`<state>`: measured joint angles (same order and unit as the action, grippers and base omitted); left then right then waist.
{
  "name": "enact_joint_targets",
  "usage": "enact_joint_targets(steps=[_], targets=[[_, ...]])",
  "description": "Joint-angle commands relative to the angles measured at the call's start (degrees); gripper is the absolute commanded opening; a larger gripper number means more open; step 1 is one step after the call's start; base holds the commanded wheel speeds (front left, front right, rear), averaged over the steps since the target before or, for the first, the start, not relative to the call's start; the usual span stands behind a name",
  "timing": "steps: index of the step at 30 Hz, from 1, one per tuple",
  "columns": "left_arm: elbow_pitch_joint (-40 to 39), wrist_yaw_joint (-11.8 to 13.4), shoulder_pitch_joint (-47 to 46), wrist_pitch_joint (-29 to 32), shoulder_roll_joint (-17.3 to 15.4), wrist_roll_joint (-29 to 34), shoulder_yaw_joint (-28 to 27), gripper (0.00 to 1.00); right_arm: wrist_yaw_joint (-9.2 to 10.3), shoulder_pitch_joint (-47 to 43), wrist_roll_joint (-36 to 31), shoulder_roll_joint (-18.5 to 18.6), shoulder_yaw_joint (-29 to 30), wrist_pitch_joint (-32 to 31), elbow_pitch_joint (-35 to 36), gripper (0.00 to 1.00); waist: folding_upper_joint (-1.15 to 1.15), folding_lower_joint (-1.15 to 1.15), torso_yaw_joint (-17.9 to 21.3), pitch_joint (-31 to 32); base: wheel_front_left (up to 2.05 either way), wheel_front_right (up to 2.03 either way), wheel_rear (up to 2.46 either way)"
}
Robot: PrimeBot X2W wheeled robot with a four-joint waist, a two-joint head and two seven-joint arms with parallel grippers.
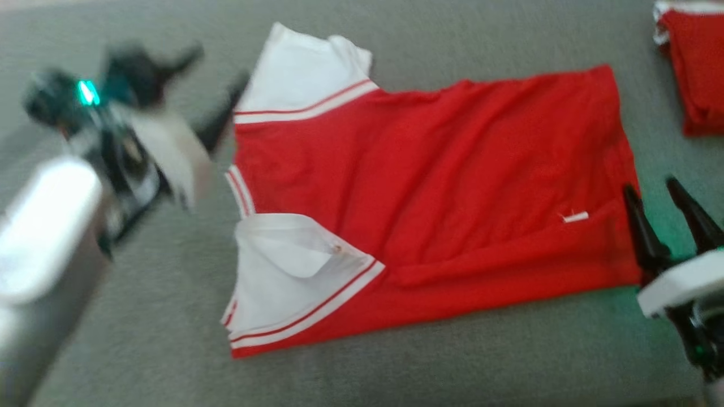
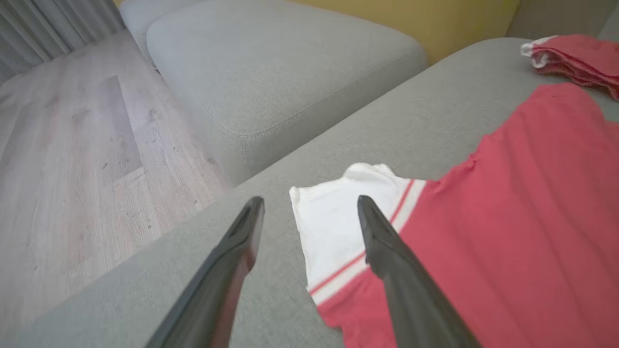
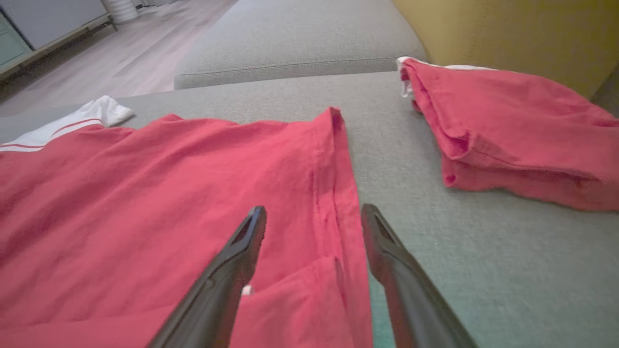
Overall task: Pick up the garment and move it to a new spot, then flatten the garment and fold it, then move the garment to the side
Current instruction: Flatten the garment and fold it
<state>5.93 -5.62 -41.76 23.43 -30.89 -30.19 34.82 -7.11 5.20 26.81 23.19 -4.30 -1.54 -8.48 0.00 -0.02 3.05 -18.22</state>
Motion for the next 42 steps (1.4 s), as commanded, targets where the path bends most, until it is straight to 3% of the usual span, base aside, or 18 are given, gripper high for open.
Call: enact_joint_targets(steps=[1,7,11,22,32,33,34,35,36,37,38,42], targets=[[-0.4,-0.3,-4.2,1.5,-2.3,-1.1,-2.9,1.0,-0.37,1.0,-0.4,1.1,-1.1,-0.1,2.2,1.0,0.0,0.02,3.8,-3.9,0.0,0.0,0.0],[10.9,-1.5,-16.7,13.5,-2.5,-5.6,-1.8,1.0,-0.37,4.1,0.2,0.7,-4.1,-0.4,4.4,1.0,0.0,0.02,9.2,-8.4,0.0,0.0,0.0],[17.6,-1.7,-20.7,17.8,-3.5,-8.1,-1.9,1.0,-0.37,4.4,1.0,0.1,-4.7,0.3,4.3,1.0,0.0,0.02,12.4,-10.4,0.0,0.0,0.0],[27.2,-1.8,-24.8,20.1,-7.4,-8.2,-0.9,1.0,-0.37,3.5,1.6,-1.5,-5.2,3.2,1.6,1.0,0.0,0.02,17.9,-12.9,0.0,0.0,0.0],[28.9,-1.8,-24.9,22.8,-7.7,-10.5,2.0,1.0,-0.37,4.3,2.3,-1.8,-5.8,4.3,-0.1,1.0,0.0,0.02,19.6,-13.1,0.0,0.0,0.0],[28.8,-1.9,-25.0,23.4,-7.9,-11.0,2.4,0.96,-0.37,4.3,2.3,-1.7,-5.8,4.4,-0.2,1.0,0.0,0.02,19.7,-13.1,0.0,0.0,0.0],[28.5,-1.9,-25.0,24.0,-8.0,-11.4,2.7,0.72,-0.37,4.4,2.4,-1.7,-5.7,4.5,-0.4,1.0,0.0,0.02,19.7,-13.2,0.0,0.0,0.0],[28.5,-1.9,-25.0,24.0,-8.0,-11.4,2.7,0.72,-0.37,4.4,2.4,-1.7,-5.7,4.5,-0.4,1.0,0.0,0.02,19.7,-13.2,0.0,0.0,0.0],[28.2,-1.9,-25.1,24.3,-8.2,-11.7,3.0,0.36,-0.37,4.4,2.5,-1.6,-5.7,4.6,-0.5,1.0,0.0,0.02,19.7,-13.3,0.0,0.0,0.0],[27.7,-1.9,-25.2,24.6,-8.2,-12.3,3.3,0.08,-0.37,4.5,2.5,-1.6,-5.6,4.7,-0.6,1.0,0.0,0.02,19.7,-13.4,0.0,0.0,0.0],[27.2,-1.9,-25.2,24.6,-8.4,-12.8,3.6,0.0,-0.37,4.6,2.6,-1.5,-5.5,4.8,-0.7,1.0,0.0,0.02,19.7,-13.5,0.0,0.0,0.0],[23.4,-1.9,-26.2,19.8,-8.8,-12.9,6.1,0.0,-0.37,6.5,3.0,-0.5,-5.5,4.0,-0.2,1.0,0.0,0.02,17.7,-13.3,0.0,0.0,0.0]])
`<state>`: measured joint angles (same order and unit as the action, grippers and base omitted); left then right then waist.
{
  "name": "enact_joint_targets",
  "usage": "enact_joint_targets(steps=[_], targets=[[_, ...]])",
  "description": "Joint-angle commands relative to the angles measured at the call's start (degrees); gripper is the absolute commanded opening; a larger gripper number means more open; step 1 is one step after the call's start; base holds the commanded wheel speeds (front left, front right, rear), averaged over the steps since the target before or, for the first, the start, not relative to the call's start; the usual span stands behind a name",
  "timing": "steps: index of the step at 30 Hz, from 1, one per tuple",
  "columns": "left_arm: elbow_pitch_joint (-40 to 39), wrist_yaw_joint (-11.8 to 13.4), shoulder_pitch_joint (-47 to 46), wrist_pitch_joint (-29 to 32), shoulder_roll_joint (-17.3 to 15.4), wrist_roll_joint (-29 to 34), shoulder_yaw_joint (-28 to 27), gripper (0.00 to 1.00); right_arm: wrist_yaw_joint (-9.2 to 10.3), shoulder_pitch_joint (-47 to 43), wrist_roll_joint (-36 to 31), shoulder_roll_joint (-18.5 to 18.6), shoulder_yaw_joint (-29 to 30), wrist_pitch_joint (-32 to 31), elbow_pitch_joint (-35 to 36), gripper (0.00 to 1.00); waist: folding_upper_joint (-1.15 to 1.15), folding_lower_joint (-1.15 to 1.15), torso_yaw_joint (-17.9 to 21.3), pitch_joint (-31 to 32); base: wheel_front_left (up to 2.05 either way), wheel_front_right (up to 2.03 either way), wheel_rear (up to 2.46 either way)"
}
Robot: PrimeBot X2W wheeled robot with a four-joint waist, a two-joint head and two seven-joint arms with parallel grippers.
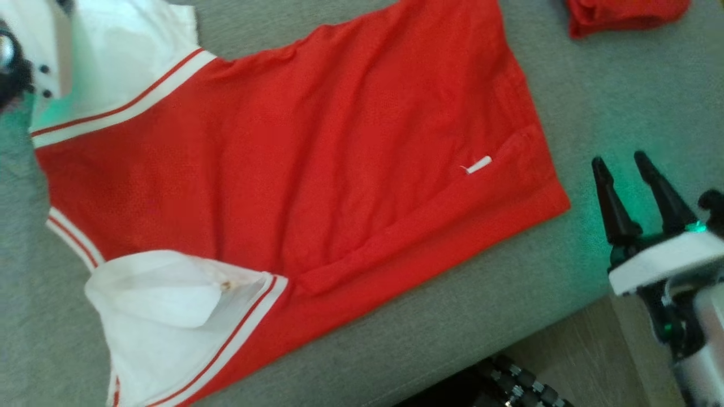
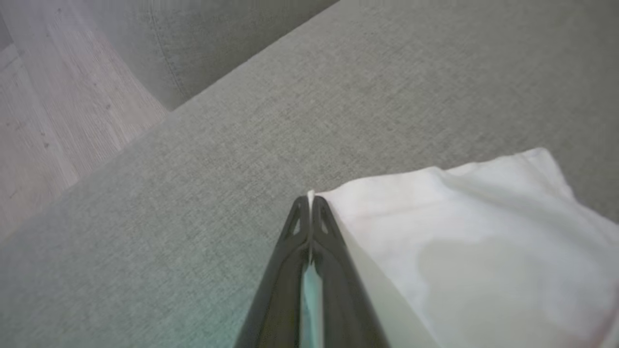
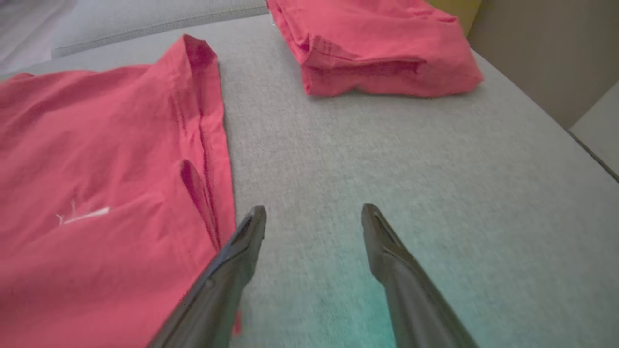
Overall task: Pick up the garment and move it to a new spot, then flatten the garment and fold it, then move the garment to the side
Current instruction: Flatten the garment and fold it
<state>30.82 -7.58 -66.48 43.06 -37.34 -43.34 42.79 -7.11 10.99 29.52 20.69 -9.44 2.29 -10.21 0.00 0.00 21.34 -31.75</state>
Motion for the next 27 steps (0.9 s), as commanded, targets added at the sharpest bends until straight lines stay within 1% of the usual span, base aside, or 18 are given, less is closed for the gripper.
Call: enact_joint_targets(steps=[1,4,9,11,13,16,20,27], targets=[[-2.2,0.1,-1.7,-1.3,-2.2,0.2,-1.2,0.0,-0.37,1.4,0.9,2.3,-0.4,-0.7,1.9,1.0,0.0,0.0,-1.3,0.4,0.0,0.0,0.0],[-4.6,0.1,-2.4,-4.7,-1.3,-0.6,1.4,0.0,-0.37,4.7,4.8,4.5,-1.3,-5.8,3.2,1.0,0.0,0.0,-4.0,1.3,0.0,0.0,0.0],[-8.2,0.1,-4.5,-10.4,-0.4,-1.8,5.5,0.0,-0.37,14.3,11.4,8.8,-3.7,-19.5,4.4,1.0,0.0,0.0,-8.4,2.4,0.0,0.0,0.0],[-9.2,0.1,-5.4,-12.3,0.0,-2.3,7.1,0.0,-0.37,19.0,13.5,9.3,-4.9,-24.9,3.1,1.0,0.0,0.0,-10.1,2.6,0.0,0.0,0.0],[-9.8,0.1,-6.3,-14.1,0.4,-2.8,8.4,0.0,-0.37,23.4,15.5,9.1,-5.7,-29.8,0.4,1.0,0.0,0.0,-11.8,2.7,0.0,0.0,0.0],[-10.6,0.1,-7.6,-15.9,1.2,-3.8,10.3,0.0,-0.37,29.0,16.0,8.8,-6.9,-35.7,-4.9,1.0,0.0,0.0,-14.0,2.4,0.0,0.0,0.0],[-11.3,0.1,-9.2,-17.9,1.8,-4.8,12.8,0.0,-0.37,35.0,13.4,9.2,-8.7,-40.0,-11.9,1.0,0.0,0.0,-16.5,2.0,0.0,0.0,0.0],[-10.3,0.1,-11.2,-20.4,1.9,-6.6,16.2,0.0,-0.37,41.1,10.2,7.4,-11.5,-42.5,-20.9,1.0,0.0,0.0,-18.6,2.0,0.0,0.0,0.0]])
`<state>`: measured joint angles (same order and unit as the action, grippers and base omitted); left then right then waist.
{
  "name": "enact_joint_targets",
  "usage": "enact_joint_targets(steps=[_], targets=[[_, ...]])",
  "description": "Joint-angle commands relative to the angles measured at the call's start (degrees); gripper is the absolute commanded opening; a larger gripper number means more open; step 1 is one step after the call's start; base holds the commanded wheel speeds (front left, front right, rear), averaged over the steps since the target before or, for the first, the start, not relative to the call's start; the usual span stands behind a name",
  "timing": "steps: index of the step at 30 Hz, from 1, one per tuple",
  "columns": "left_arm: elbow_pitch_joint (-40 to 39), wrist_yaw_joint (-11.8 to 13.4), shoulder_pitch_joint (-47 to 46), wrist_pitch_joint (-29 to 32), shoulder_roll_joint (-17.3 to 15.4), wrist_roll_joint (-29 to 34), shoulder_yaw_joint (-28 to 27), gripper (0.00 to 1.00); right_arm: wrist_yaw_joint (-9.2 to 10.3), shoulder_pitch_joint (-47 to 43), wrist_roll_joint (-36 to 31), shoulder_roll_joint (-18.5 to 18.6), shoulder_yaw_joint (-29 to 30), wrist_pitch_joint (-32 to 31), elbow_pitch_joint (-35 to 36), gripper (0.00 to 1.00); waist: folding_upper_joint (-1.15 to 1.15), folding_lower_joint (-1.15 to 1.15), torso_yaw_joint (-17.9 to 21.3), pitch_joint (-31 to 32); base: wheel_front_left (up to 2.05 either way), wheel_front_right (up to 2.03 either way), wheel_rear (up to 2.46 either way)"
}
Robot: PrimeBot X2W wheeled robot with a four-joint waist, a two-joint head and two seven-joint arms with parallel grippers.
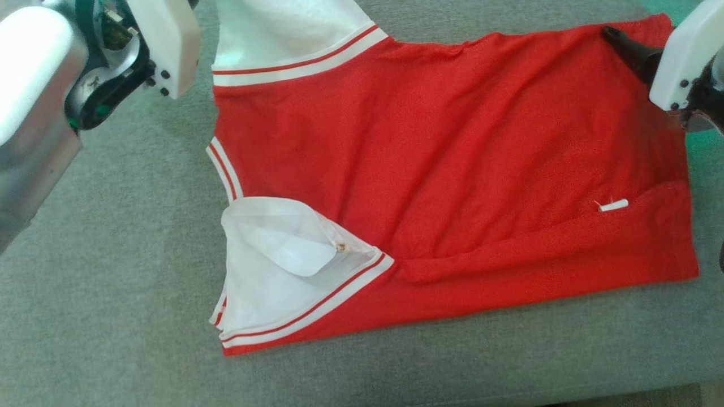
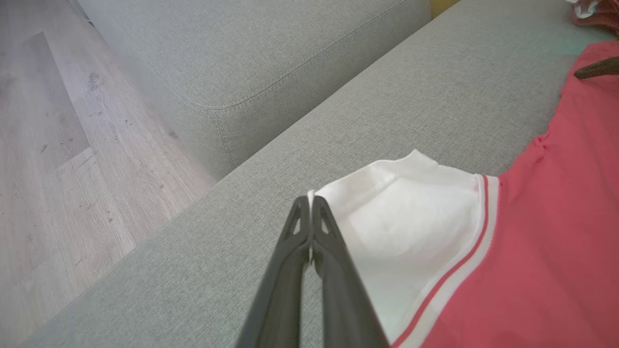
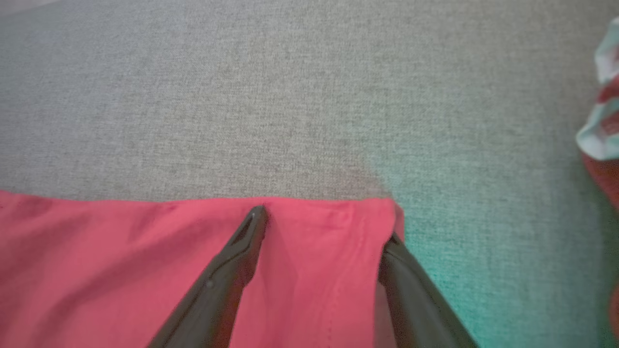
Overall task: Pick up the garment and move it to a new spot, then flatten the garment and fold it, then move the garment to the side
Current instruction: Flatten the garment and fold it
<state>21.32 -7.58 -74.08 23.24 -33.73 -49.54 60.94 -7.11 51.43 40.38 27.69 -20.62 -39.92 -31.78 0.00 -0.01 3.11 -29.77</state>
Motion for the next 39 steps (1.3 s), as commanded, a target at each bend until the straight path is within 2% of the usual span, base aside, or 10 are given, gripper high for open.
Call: enact_joint_targets(steps=[1,5,8,9,10,13,21,30,34,39], targets=[[-0.6,0.1,-3.9,-0.8,-1.6,-0.7,-1.6,0.0,-0.37,1.2,-0.9,0.2,-0.5,-0.2,-0.3,1.0,0.0,0.01,-0.6,0.0,0.0,0.0,0.0],[0.3,0.1,-5.0,-1.9,-1.2,-1.6,-0.1,0.0,-0.37,3.1,-1.8,-0.4,-0.7,1.2,-3.5,1.0,0.0,0.01,-1.2,-0.4,0.0,0.0,0.0],[1.1,0.1,-5.7,-2.8,-1.1,-2.0,1.1,0.0,-0.37,4.1,-2.5,-0.1,-0.9,2.1,-5.5,0.8,0.0,0.01,-1.6,-0.7,0.0,0.0,0.0],[1.3,0.1,-6.0,-3.1,-1.1,-2.2,1.5,0.0,-0.37,4.3,-2.6,0.1,-1.0,2.4,-6.1,0.49,0.0,0.01,-1.7,-0.7,0.0,0.0,0.0],[1.3,0.1,-6.0,-3.1,-1.1,-2.2,1.5,0.0,-0.37,4.3,-2.6,0.1,-1.0,2.4,-6.1,0.49,0.0,0.01,-1.7,-0.7,0.0,0.0,0.0],[2.0,0.1,-6.5,-4.0,-1.0,-2.9,2.7,0.0,-0.37,4.7,-2.5,0.6,-1.2,2.9,-7.5,0.0,0.0,0.01,-2.1,-0.9,0.0,0.0,0.0],[4.4,0.1,-7.8,-9.2,-1.5,-3.3,5.5,0.0,-0.37,5.4,-0.8,1.5,-1.1,6.8,-8.9,0.0,0.0,0.01,-2.9,-0.7,0.0,0.0,0.0],[9.1,0.1,-10.3,-21.7,-0.8,-1.1,6.1,0.0,-0.37,5.6,3.6,3.0,1.2,14.6,-8.7,0.0,0.0,0.01,-4.0,1.0,0.0,0.0,0.0],[10.9,0.1,-10.4,-26.1,0.2,-1.6,5.8,0.0,-0.37,4.3,6.0,4.7,1.9,17.2,-7.1,0.0,0.0,0.01,-4.8,2.3,0.0,0.0,0.0],[9.8,0.1,-7.6,-27.7,0.4,-5.1,7.0,0.0,-0.37,-0.8,8.7,7.8,2.3,18.9,-3.1,0.0,0.0,0.01,-6.1,4.7,0.0,0.0,0.0]])
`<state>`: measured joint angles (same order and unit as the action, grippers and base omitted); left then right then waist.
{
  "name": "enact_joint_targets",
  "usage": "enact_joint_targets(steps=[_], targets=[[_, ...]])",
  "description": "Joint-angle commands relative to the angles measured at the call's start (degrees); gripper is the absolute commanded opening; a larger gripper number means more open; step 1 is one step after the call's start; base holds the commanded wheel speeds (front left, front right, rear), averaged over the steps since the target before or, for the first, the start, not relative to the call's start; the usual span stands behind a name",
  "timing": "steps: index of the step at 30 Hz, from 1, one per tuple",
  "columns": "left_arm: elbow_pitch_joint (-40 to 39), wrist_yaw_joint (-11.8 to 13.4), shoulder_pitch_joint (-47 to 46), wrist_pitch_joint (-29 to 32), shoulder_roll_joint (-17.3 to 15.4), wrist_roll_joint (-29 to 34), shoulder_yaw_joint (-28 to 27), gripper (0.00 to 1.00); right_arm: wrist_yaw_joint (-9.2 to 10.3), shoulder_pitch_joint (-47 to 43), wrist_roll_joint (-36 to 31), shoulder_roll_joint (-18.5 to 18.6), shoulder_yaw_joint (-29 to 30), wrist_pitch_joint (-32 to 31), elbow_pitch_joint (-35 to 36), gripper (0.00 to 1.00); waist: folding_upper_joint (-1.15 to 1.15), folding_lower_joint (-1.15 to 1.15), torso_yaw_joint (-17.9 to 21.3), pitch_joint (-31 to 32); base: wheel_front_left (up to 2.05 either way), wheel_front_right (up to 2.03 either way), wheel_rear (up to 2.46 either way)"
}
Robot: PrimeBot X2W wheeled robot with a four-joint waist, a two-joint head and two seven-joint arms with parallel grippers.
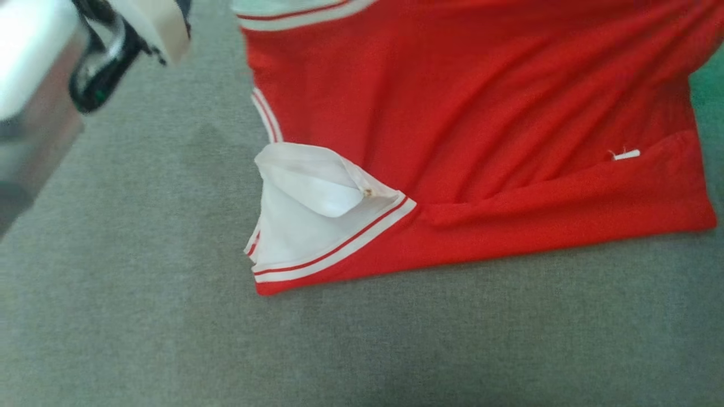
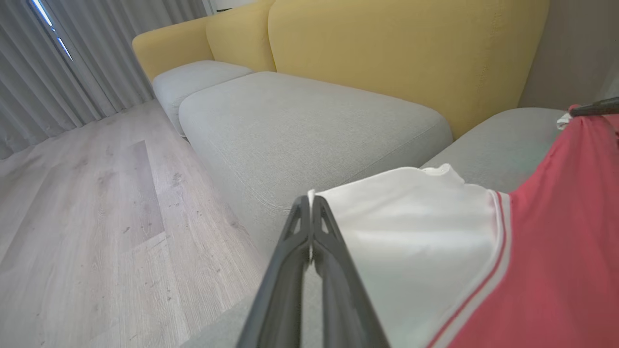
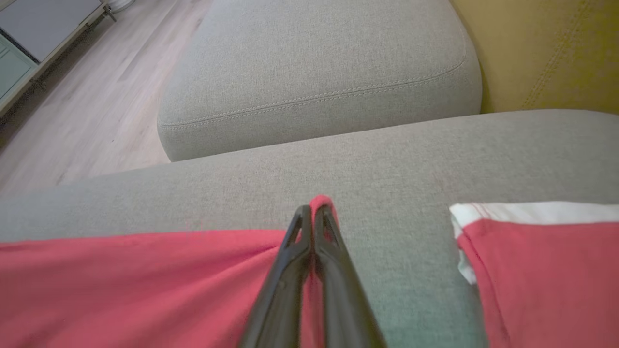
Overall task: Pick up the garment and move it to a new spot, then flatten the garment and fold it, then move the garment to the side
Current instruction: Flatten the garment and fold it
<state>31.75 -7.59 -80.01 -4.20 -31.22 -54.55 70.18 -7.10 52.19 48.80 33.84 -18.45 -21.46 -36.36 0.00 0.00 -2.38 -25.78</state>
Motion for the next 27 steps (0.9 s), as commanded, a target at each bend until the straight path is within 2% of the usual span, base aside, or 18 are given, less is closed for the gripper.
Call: enact_joint_targets(steps=[1,5,10,14,17,22,23,27], targets=[[-1.1,0.1,-1.0,-0.6,-2.3,-0.7,-2.0,0.0,-0.39,-2.8,0.7,2.4,0.3,0.9,2.3,0.0,0.0,0.0,-1.0,1.1,0.0,0.0,0.0],[-3.8,0.1,2.6,-1.4,-3.6,-2.4,-0.9,0.0,-0.39,-8.3,2.3,4.4,1.6,2.4,5.6,0.0,0.0,0.0,-2.0,2.9,0.0,0.0,0.0],[-8.2,0.5,7.7,-2.4,-6.9,-3.2,0.0,0.0,-0.39,-14.7,3.1,5.5,3.0,4.2,9.4,0.0,0.0,0.0,-2.4,5.0,0.0,0.0,0.0],[-13.7,3.3,12.7,-2.9,-10.1,-2.4,0.9,0.0,-0.39,-20.4,2.9,5.6,3.9,4.6,11.8,0.0,0.0,0.0,-2.5,6.8,0.0,0.0,0.0],[-17.1,4.8,15.5,-3.2,-11.3,-2.3,1.2,0.0,-0.39,-23.4,2.7,5.7,4.6,4.7,12.9,0.0,0.0,0.0,-2.7,7.4,0.0,0.0,0.0],[-25.7,8.9,22.7,-3.9,-14.1,-2.2,1.9,0.0,-0.39,-30.5,2.2,5.5,7.5,5.3,15.5,0.0,0.0,0.0,-3.0,8.9,0.0,0.0,0.0],[-28.6,10.5,25.6,-3.9,-15.0,-2.0,2.2,0.0,-0.39,-33.0,2.0,5.2,8.7,5.4,16.7,0.0,0.0,0.0,-3.1,9.4,0.0,0.0,0.0],[-32.9,12.9,31.1,-3.2,-15.8,-1.9,2.6,0.0,-0.39,-37.4,0.9,4.2,11.0,5.2,18.5,0.0,0.0,0.0,-3.1,10.2,0.0,0.0,0.0]])
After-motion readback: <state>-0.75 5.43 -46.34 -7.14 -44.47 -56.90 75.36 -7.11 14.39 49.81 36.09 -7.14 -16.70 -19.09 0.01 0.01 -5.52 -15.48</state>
